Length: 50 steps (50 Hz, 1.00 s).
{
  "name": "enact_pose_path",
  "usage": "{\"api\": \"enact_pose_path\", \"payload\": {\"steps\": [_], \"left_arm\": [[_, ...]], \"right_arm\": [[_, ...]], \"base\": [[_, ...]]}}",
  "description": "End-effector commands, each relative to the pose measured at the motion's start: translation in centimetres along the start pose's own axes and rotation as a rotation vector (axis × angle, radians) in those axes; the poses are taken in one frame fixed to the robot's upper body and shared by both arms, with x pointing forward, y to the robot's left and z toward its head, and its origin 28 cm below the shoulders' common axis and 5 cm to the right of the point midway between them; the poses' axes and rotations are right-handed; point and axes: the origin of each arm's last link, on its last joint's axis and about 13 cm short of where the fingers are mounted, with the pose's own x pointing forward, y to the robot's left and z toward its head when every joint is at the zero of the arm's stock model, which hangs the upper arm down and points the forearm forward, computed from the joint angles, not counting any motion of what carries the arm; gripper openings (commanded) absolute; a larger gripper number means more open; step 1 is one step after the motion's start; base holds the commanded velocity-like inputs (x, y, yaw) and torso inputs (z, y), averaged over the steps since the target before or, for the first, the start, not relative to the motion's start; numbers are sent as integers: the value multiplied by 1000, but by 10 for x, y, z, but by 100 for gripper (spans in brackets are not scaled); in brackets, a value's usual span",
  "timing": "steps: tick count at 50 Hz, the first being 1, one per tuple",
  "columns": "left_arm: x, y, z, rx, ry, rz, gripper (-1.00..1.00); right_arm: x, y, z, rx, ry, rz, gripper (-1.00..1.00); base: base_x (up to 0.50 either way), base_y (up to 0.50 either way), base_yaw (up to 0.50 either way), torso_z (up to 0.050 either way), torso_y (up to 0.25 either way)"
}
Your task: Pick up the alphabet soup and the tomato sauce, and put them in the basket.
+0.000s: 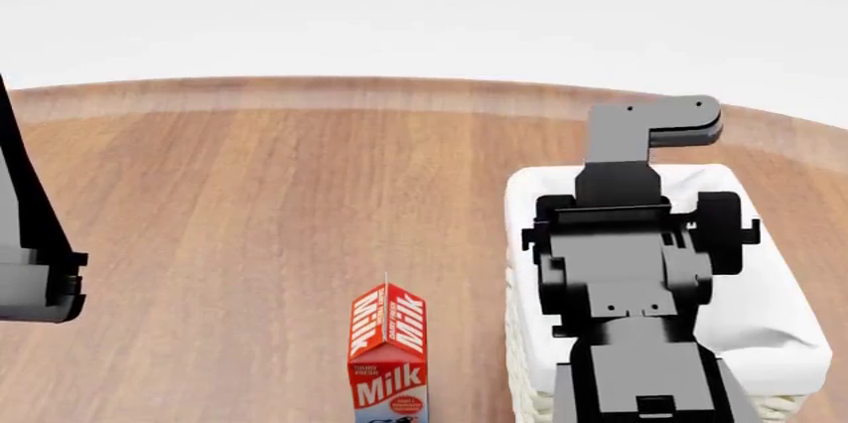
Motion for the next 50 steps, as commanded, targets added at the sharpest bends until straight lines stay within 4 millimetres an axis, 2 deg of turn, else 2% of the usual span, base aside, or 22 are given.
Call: {"api": "enact_pose_path", "payload": {"steps": [1, 11, 24, 34, 41, 50], "left_arm": [[0, 0, 0, -3, -1, 0, 100], [1, 0, 1, -2, -2, -3, 100], [2, 1, 2, 1, -5, -1, 100], [1, 1, 3, 0, -6, -3, 100], [1, 1, 5, 5, -7, -4, 100], [2, -1, 4, -1, -7, -9, 100]], "right_arm": [[-8, -5, 23, 19, -59, 25, 100], [-24, -18, 61, 35, -149, 61, 100], [-49, -37, 94, 58, -281, 94, 100], [-90, -52, 84, 47, -375, 187, 100], [-123, -60, 67, -6, -424, 260, 100], [-141, -67, 37, -55, -423, 309, 100]], "base": [[0, 0, 0, 0, 0], [0, 0, 0, 0, 0], [0, 0, 0, 0, 0], [0, 0, 0, 0, 0], [0, 0, 0, 0, 0], [0, 0, 0, 0, 0]]}}
